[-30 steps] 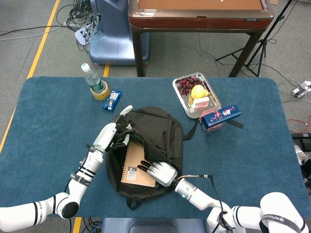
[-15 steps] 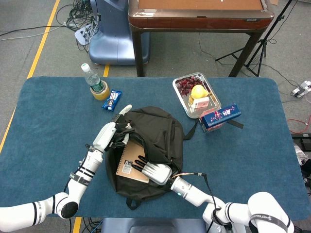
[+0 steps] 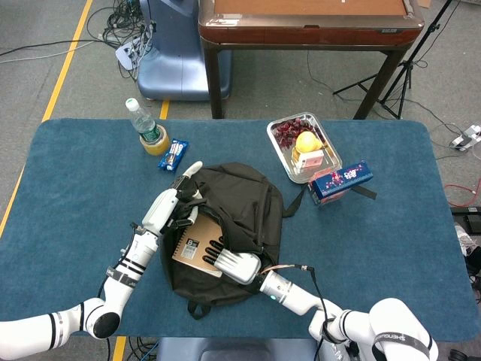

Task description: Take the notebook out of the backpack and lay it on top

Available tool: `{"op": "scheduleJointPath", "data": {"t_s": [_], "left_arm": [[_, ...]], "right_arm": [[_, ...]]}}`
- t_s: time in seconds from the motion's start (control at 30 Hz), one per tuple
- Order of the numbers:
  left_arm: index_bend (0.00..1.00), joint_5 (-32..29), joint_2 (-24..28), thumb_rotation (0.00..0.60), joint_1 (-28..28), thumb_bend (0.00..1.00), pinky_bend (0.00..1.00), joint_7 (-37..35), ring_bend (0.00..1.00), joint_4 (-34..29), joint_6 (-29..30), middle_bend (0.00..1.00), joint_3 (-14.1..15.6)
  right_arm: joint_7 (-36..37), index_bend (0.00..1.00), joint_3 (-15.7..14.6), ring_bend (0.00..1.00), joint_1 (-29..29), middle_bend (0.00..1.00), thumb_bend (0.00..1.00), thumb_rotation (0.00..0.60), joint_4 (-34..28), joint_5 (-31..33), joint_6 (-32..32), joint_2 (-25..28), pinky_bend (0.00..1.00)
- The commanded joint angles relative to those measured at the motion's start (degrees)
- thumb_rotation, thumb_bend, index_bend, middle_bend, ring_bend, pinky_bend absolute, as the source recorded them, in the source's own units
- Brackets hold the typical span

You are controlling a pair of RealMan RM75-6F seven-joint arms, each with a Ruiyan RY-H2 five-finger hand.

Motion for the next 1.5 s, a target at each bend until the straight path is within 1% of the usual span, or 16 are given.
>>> {"op": "scheduleJointPath", "data": {"t_s": [0.03,0.23,0.37,0.43,0.6,0.83,1.07,1.3,1.5], "left_arm": [[0.61,0.0,0.1,0.6,0.0,0.58,0.0,-0.1,0.0,0.0,0.0,0.01,0.0],[0.61,0.0,0.2,0.6,0.0,0.58,0.0,-0.2,0.0,0.0,0.0,0.01,-0.1],[0.61,-0.2,0.3,0.6,0.0,0.58,0.0,-0.2,0.0,0.2,0.0,0.01,-0.3],[0.61,-0.3,0.2,0.6,-0.1,0.58,0.0,-0.1,0.0,0.3,0.0,0.01,-0.4],[0.61,-0.8,0.1,0.6,-0.3,0.58,0.0,0.2,0.0,0.5,-0.1,0.01,-0.6],[0.61,-1.4,0.2,0.6,-0.4,0.58,0.0,0.8,0.0,0.7,-0.3,0.01,-0.7],[0.6,-2.5,0.3,0.6,-0.6,0.58,0.0,1.9,0.0,0.9,-0.6,0.01,-0.8],[0.6,-3.6,-0.3,0.6,-1.1,0.58,0.0,3.0,0.0,1.4,-1.1,0.01,-0.9],[0.6,-4.6,-0.4,0.6,-1.2,0.58,0.0,4.2,0.0,1.5,-1.3,0.01,-0.8]], "right_arm": [[-0.1,0.41,-0.1,0.27,0.2,0.37,0.47,0.6,0.6,-0.1,0.1,-0.2,0.37],[0.5,0.54,-0.2,0.31,0.4,0.41,0.49,0.6,1.9,-0.3,1.2,-0.8,0.38],[1.5,0.7,-0.1,0.35,0.3,0.45,0.49,0.6,2.9,-0.7,3.3,-1.1,0.4],[2.0,0.76,-0.2,0.37,0.3,0.47,0.49,0.6,3.1,-0.8,4.0,-1.1,0.41],[3.5,0.85,-0.5,0.42,-0.1,0.51,0.49,0.6,3.2,-1.9,7.4,-1.0,0.44],[5.6,0.92,-0.5,0.47,-1.3,0.57,0.49,0.6,0.8,-3.8,14.7,0.3,0.49],[5.5,0.94,-0.4,0.51,-3.2,0.6,0.49,0.6,-4.9,-6.3,22.4,4.3,0.57],[4.6,0.96,-0.2,0.53,-4.5,0.61,0.49,0.6,-11.2,-8.9,27.6,8.3,0.6],[3.5,0.96,0.8,0.56,-5.2,0.62,0.49,0.6,-14.8,-10.5,30.5,10.7,0.61]]}}
